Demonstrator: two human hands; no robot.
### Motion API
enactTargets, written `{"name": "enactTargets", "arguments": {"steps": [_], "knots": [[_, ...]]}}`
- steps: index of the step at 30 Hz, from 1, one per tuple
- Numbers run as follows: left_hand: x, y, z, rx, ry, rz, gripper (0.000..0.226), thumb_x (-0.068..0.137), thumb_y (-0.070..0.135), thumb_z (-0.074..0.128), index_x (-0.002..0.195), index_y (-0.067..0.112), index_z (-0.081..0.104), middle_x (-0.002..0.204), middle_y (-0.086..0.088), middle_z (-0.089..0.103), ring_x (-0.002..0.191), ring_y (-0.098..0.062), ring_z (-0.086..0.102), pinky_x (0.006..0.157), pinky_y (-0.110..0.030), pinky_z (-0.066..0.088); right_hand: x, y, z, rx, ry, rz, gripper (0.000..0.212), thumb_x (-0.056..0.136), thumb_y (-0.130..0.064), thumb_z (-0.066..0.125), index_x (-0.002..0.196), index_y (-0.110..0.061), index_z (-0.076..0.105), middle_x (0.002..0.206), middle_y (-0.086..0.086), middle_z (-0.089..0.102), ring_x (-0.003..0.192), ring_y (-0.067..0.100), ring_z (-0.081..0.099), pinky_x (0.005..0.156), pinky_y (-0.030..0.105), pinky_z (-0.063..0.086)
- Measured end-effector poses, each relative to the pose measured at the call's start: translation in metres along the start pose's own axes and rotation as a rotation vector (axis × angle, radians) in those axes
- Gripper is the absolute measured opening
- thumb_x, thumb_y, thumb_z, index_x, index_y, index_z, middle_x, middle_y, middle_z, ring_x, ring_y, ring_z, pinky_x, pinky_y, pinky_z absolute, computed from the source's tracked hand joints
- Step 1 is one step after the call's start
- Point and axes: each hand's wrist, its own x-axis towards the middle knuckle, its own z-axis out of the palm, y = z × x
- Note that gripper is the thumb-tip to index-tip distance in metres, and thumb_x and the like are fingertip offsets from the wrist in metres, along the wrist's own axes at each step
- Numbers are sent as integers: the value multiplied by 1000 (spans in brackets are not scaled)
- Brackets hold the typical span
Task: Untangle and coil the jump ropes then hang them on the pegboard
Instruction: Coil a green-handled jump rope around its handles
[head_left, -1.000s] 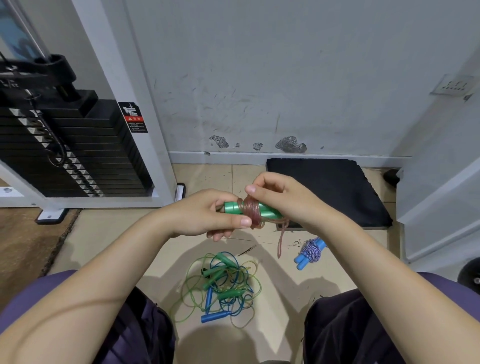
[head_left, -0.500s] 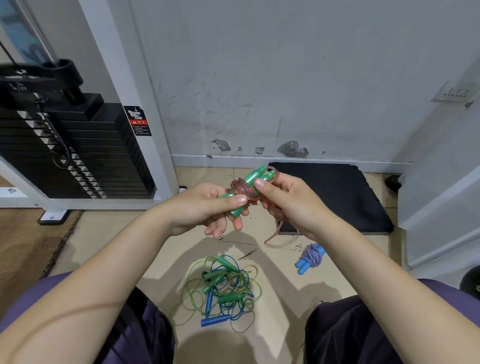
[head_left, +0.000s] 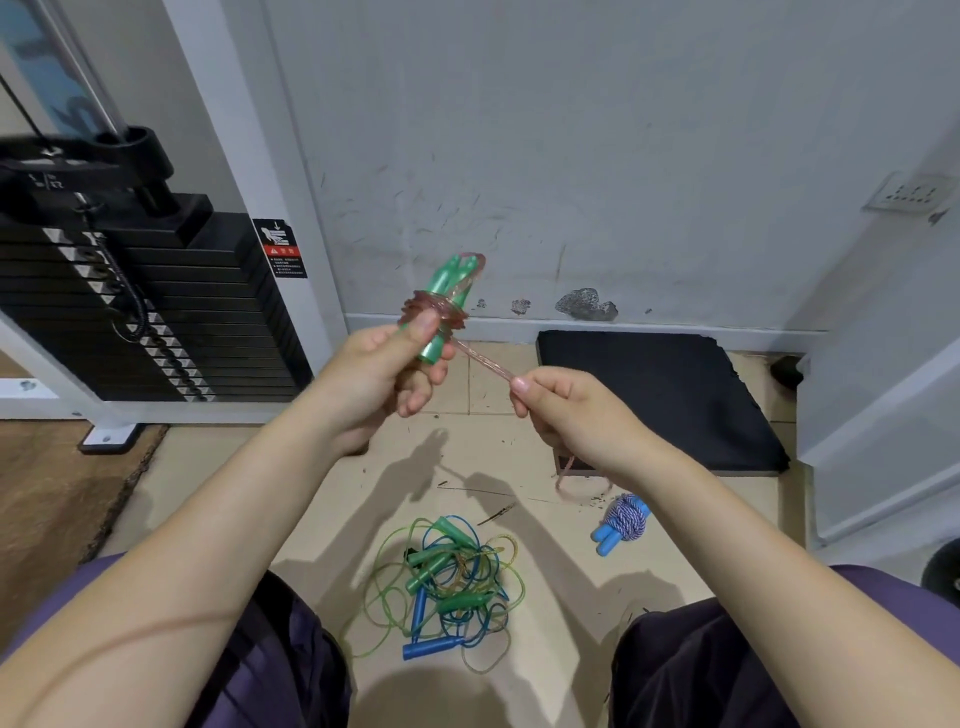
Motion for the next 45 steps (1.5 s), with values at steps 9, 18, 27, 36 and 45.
{"name": "enactTargets", "arguments": {"steps": [9, 18, 27, 36, 45], "knots": [[-4, -1, 3, -113, -7, -79, 39, 83, 45, 56, 85, 6, 62, 59, 0, 55, 40, -7, 44, 40, -13, 36, 3, 5, -8, 129, 78, 29, 31, 101, -20, 50, 90, -1, 72, 51, 6, 37, 41, 16, 29, 43, 22, 25], [-1, -3, 7, -196, 32, -104, 37, 81, 44, 59, 85, 7, 62, 60, 1, 57, 42, -5, 50, 42, -13, 44, 8, 9, -11, 207, 124, 48, 30, 101, -13, 50, 92, 8, 69, 59, 13, 55, 42, 20, 48, 43, 27, 41], [0, -9, 8, -79, 74, -84, 35, 94, 39, 55, 88, 5, 61, 60, -1, 59, 44, -9, 53, 44, -16, 46, 6, 8, -7, 137, 175, 86, 22, 96, -23, 60, 89, -11, 78, 48, -6, 38, 47, 13, 26, 48, 26, 20], [6, -20, 6, 217, 49, -123, 32, 95, 34, 58, 87, 3, 60, 61, -6, 57, 38, -12, 50, 38, -19, 40, 1, -9, -3, -131, 104, -113, 22, 92, -24, 67, 79, -7, 68, 64, 3, 49, 58, 9, 39, 56, 22, 32], [-1, -18, 8, 597, -363, -318, 29, 93, 29, 64, 77, 5, 61, 55, -5, 57, 36, -12, 49, 40, -21, 39, 4, -5, 0, -377, 81, -350, 31, 79, -43, 75, 67, -15, 70, 68, -1, 59, 65, 15, 53, 62, 39, 45]]}}
